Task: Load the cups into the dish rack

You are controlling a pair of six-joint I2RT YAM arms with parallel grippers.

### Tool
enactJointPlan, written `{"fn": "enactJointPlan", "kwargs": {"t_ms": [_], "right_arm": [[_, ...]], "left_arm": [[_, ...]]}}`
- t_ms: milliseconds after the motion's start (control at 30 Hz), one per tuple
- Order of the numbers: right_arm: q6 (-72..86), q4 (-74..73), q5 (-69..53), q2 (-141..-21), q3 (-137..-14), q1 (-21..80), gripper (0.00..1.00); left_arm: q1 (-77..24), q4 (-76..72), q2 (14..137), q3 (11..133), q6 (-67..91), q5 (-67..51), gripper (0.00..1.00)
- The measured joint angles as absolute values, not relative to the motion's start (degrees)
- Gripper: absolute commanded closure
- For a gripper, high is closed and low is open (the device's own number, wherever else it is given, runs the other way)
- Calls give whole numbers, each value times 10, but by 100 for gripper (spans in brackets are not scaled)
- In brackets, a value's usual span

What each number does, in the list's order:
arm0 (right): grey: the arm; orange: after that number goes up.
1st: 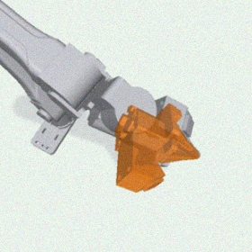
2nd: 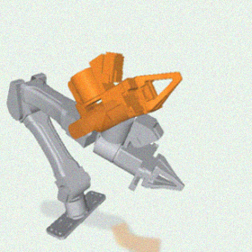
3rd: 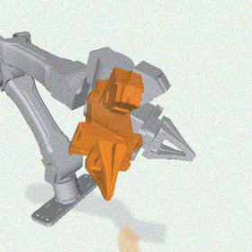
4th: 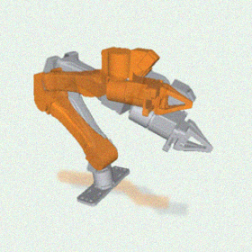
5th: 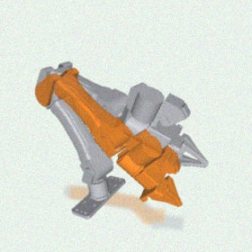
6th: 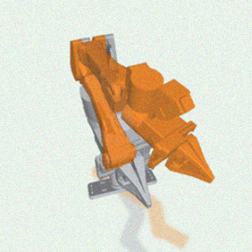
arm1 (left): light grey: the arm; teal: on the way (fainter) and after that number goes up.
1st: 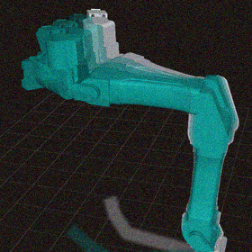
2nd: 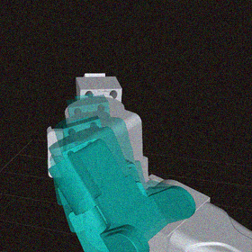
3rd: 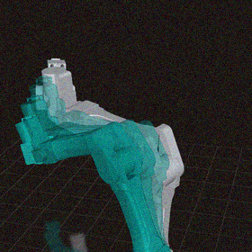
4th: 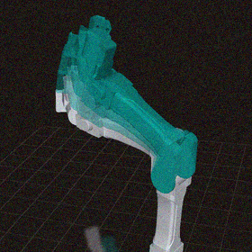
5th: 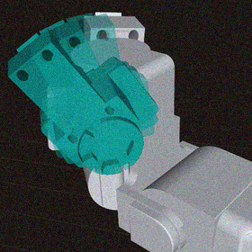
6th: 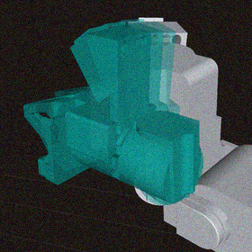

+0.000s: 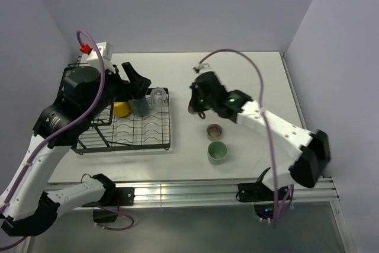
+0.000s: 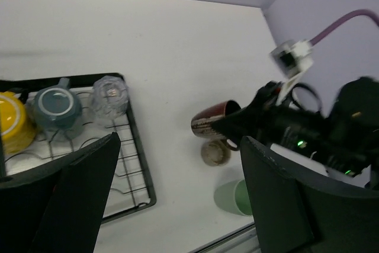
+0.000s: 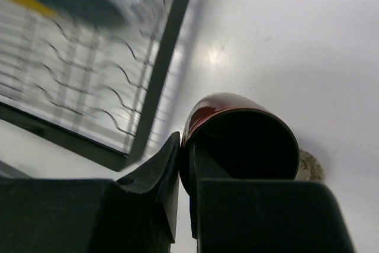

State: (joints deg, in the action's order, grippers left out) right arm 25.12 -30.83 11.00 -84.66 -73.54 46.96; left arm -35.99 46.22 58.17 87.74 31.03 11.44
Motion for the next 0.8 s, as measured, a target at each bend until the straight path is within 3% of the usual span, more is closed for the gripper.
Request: {"fn": "enactJointPlan", "kwargs": {"t_ms": [167,233,500,800], "right_arm": [[282,-219,-31,-704,-677,358,100],[308,-164,-107,-669,-636,329,100],[473,70,-354,-643,-502,256,100],[672,361,-453,-635,-441,207,100]], "left_arm": [[-360,409,604,876,314,47,7],[-360,385,621,873,316,21,1],[-342,304,684,848,336,-85,1],[-253,197,688,767,365,-240,1]]}}
